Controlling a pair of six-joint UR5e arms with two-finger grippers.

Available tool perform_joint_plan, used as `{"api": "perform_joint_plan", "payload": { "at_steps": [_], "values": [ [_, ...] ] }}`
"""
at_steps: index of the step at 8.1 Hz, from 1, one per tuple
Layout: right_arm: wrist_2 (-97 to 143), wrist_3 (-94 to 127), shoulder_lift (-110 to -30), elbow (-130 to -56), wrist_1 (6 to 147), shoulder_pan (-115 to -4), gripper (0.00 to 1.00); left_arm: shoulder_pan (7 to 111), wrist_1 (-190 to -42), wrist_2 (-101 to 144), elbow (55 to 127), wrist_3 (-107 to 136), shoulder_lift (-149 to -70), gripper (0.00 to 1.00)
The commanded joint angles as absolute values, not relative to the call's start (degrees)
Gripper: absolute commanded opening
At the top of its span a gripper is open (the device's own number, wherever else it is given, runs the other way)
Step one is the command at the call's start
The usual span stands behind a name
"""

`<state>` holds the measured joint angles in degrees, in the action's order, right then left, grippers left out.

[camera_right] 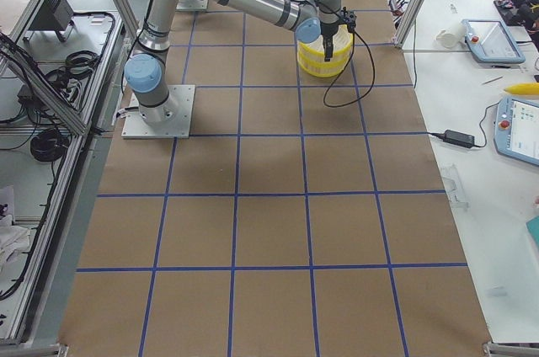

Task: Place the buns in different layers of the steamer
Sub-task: 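Grasp the white bun with left gripper while right gripper grips top tier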

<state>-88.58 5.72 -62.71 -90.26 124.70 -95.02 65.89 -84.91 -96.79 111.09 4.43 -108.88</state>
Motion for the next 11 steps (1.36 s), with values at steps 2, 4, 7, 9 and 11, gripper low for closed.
{"api": "perform_joint_plan", "payload": {
  "at_steps": [2,4,7,9,11],
  "values": [
    [-91.2,5.3,-62.1,-90.4,124.8,-94.7,0.51,63.6,-85.4,-93.9,110.5,3.0,-109.8,0.66],
    [-91.1,5.3,-62.3,-90.4,124.4,-94.7,0.3,63.6,-85.4,-91.8,110.5,3.1,-110.0,0.67],
    [-90.9,5.9,-62.7,-90.4,123.8,-94.7,0.07,63.6,-85.5,-92.9,110.8,2.9,-110.4,0.67],
    [-91.1,6.1,-63.3,-90.3,122.4,-94.7,0.0,63.6,-85.5,-92.8,111.1,3.2,-110.7,0.65],
    [-92.1,5.7,-64.2,-90.2,122.3,-94.7,0.0,63.6,-85.5,-92.9,111.0,3.4,-111.4,0.0]
  ]
}}
